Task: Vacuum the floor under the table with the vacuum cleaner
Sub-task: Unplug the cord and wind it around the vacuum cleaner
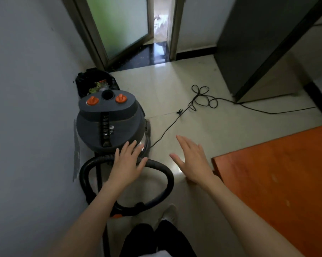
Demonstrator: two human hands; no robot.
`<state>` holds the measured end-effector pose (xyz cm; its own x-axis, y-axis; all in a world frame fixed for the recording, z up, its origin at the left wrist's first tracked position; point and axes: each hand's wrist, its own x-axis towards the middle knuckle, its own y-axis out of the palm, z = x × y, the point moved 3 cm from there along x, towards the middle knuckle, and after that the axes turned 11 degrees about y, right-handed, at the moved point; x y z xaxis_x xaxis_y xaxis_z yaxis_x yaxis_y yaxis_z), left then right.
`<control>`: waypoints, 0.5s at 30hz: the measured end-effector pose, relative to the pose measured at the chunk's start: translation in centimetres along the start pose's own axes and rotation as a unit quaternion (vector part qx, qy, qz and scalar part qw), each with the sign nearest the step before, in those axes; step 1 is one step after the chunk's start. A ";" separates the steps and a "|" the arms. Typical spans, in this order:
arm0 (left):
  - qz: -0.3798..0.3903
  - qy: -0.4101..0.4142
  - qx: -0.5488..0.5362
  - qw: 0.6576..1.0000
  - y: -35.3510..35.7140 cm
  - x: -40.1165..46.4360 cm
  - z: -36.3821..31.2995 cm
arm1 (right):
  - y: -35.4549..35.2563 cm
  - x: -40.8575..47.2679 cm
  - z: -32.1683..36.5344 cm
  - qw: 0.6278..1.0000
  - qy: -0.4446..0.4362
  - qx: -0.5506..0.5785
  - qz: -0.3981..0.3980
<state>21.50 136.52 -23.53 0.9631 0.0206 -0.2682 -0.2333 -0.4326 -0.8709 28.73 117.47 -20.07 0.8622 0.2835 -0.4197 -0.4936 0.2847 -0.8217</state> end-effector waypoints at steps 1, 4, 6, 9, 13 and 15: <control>-0.013 0.016 0.002 1.000 -0.7 0.5 -2.0 | -1.7 -0.5 -0.7 1.000 -0.005 -0.007 -0.016; -0.036 0.063 0.016 0.997 -2.9 1.6 -7.4 | -6.2 -2.0 -2.4 0.998 -0.005 -0.009 -0.060; -0.047 0.088 0.025 0.995 -4.4 2.0 -10.5 | -8.6 -2.9 -3.2 0.997 -0.001 -0.003 -0.081; -0.058 0.118 0.032 0.991 -6.5 2.2 -13.7 | -11.5 -3.8 -4.0 0.994 0.003 0.012 -0.107; -0.069 0.138 0.043 0.987 -8.8 2.4 -16.0 | -13.8 -4.6 -5.0 0.991 0.010 0.050 -0.125; -0.077 0.154 0.040 0.984 -9.9 3.0 -16.8 | -14.8 -4.5 -5.4 0.989 0.012 0.065 -0.135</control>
<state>28.91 125.74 -8.80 0.9800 -0.1987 -0.0046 -0.0801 -0.3735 -0.9242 32.77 107.03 -8.08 0.9661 0.1598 -0.2030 -0.2549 0.4617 -0.8496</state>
